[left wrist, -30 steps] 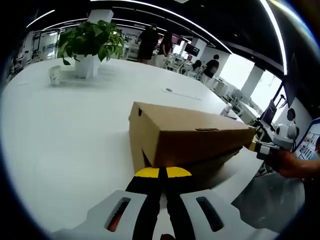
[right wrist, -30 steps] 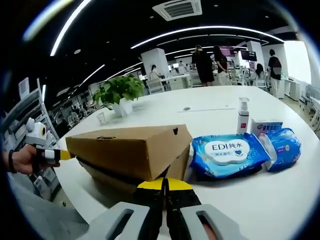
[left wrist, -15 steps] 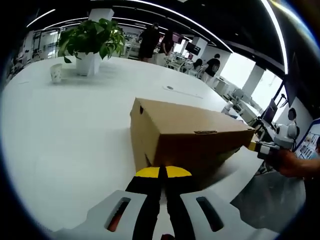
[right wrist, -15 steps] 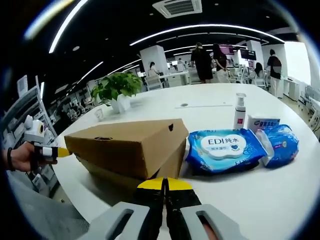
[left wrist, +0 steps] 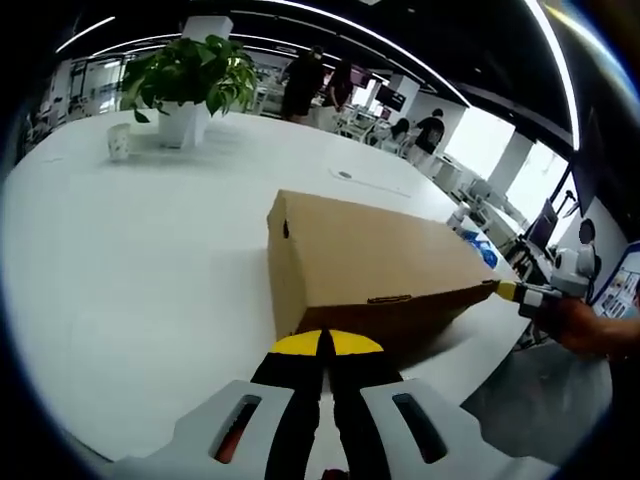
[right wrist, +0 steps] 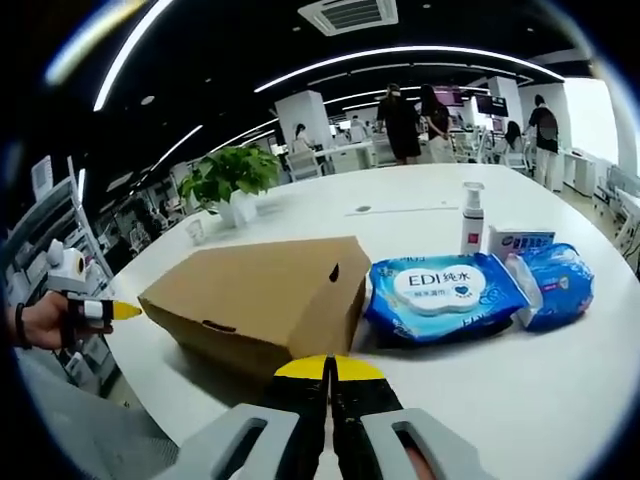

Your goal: Operate the shoe box by opening the lid, removing the specified soft item, and placing it in the target area until the item is outside and the box remains undamaged.

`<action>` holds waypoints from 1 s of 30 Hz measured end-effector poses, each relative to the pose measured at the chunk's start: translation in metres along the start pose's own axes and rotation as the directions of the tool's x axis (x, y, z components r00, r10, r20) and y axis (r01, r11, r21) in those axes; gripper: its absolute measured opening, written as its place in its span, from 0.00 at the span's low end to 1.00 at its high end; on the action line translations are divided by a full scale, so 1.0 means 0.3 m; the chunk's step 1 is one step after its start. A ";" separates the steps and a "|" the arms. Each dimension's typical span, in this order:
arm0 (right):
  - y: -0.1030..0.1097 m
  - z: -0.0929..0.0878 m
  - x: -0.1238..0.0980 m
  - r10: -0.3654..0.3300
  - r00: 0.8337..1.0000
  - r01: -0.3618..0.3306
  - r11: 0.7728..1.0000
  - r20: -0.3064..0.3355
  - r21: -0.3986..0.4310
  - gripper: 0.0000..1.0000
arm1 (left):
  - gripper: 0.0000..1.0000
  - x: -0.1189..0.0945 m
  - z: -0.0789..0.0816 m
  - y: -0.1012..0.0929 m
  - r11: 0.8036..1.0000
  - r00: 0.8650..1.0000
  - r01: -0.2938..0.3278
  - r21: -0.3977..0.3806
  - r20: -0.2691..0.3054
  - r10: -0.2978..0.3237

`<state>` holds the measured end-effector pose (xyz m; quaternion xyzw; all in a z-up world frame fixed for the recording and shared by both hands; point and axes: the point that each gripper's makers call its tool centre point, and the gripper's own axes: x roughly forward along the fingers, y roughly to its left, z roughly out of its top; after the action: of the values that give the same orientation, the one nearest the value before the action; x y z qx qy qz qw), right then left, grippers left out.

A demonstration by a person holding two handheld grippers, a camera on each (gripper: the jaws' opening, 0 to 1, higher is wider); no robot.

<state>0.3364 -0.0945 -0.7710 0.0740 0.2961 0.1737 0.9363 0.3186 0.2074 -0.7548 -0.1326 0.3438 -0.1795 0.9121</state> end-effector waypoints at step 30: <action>0.077 0.108 -0.005 0.134 0.990 -0.141 0.969 0.049 0.201 0.42 | 0.38 0.011 0.125 -0.028 1.000 0.999 0.031 -0.005 0.028 -0.031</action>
<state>0.3476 -0.0748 -0.7383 0.1931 0.2902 0.2055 0.9145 0.3444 0.2029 -0.7263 -0.1428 0.3295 -0.1909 0.9136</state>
